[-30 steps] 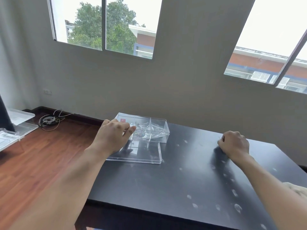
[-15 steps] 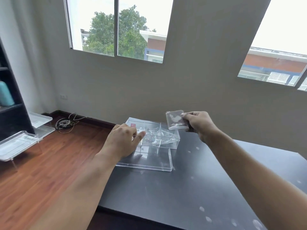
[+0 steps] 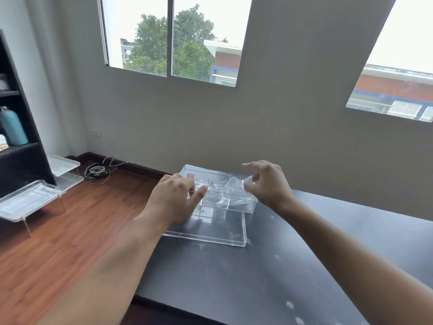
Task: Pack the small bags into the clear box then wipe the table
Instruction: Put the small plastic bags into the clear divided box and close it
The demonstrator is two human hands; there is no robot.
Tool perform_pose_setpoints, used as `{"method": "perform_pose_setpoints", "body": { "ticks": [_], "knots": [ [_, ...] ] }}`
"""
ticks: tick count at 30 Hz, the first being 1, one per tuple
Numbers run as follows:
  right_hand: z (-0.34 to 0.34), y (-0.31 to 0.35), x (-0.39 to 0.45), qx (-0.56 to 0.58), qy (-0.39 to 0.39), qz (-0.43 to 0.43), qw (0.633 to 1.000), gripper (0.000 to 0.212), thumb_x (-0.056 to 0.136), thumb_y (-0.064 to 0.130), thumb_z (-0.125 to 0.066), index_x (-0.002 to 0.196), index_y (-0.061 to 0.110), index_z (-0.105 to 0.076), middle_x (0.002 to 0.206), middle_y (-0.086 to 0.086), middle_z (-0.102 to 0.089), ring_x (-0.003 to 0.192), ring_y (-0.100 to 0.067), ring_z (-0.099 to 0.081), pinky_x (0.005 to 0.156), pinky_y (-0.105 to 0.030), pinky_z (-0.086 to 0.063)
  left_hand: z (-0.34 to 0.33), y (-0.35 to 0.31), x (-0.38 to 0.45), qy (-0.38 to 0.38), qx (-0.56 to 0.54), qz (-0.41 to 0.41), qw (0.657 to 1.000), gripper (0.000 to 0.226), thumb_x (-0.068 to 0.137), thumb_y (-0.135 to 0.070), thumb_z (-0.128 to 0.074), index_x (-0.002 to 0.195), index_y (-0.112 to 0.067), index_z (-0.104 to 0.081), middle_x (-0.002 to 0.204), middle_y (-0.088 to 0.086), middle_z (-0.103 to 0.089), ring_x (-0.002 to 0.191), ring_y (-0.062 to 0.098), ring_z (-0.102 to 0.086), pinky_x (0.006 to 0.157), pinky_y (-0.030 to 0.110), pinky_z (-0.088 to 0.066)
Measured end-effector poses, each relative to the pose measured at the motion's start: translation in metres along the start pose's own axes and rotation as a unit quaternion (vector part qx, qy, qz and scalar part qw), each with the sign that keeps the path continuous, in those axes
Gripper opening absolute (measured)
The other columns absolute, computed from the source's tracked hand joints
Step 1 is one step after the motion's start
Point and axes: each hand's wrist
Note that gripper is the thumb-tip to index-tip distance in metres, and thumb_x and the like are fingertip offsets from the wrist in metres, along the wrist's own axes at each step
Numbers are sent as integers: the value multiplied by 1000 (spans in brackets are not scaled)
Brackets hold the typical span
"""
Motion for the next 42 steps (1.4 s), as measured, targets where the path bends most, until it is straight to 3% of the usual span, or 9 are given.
{"method": "perform_pose_setpoints", "body": {
  "ticks": [3,6,9,13,16,20,27,34,42],
  "knots": [
    [1,-2,-4,-67,37,106,991,32,83,-2,-67,105,15,-82,121,-5,-72,111,-26,-61,102,-34,-47,0,0,0,0,0,2,1000,44,100,-58,-44,70,-27,-50,98,4,-74,106,21,-62,104,36,-39],
    [-1,-6,-8,-42,57,122,990,34,93,-1,-54,109,14,-80,119,-2,-75,113,-23,-65,101,-32,-48,-1,0,0,-3,-2,1,1000,44,100,-58,-43,69,-27,-49,93,2,-73,105,21,-62,103,36,-39],
    [1,-7,-10,-4,83,82,993,33,100,37,-54,127,25,-70,115,10,-75,102,-8,-70,91,-29,-53,0,0,0,-4,1,-1,1000,44,100,-59,-43,70,-27,-49,92,1,-73,105,20,-62,102,35,-39],
    [-1,-3,-19,-53,139,115,982,70,83,82,-57,137,37,-62,122,15,-72,96,-2,-71,86,-24,-53,0,0,0,-3,1,-7,1000,43,101,-57,-43,71,-27,-49,99,3,-75,106,21,-63,103,37,-40],
    [-7,-5,-19,-69,91,158,981,48,95,63,-60,126,28,-72,123,8,-74,98,-11,-72,87,-29,-54,1,0,-1,0,3,-7,1000,43,101,-57,-42,71,-26,-49,95,2,-74,106,21,-63,103,38,-41],
    [-7,-8,-16,-22,0,189,982,26,100,24,-63,86,8,-78,86,-5,-78,77,-27,-71,74,-39,-56,2,-1,0,10,6,5,1000,44,100,-59,-40,72,-26,-50,84,-1,-69,102,20,-61,104,37,-39],
    [14,-17,-6,19,-133,293,946,24,86,2,-78,109,10,-82,112,-3,-79,100,-14,-76,93,-34,-61,6,-3,-1,20,-5,21,1000,40,99,-59,-44,75,-28,-50,91,1,-71,108,20,-61,107,34,-37],
    [13,-47,-1,-109,-12,350,930,19,89,1,-77,103,11,-83,100,-1,-81,88,-22,-78,102,-42,-55,8,-2,-1,26,0,18,999,46,100,-57,-45,76,-21,-60,104,3,-74,111,21,-61,106,34,-37],
    [24,-27,22,-250,169,334,893,30,105,17,-51,96,15,-79,126,11,-73,123,-9,-64,123,-26,-24,7,-3,-1,24,-6,15,1000,44,100,-57,-46,74,-23,-58,113,5,-74,113,21,-60,105,34,-37]
  ]
}}
Point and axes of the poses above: each hand's wrist, its own x-axis towards the middle knuckle, its own z-axis out of the back of the hand, y = z × x
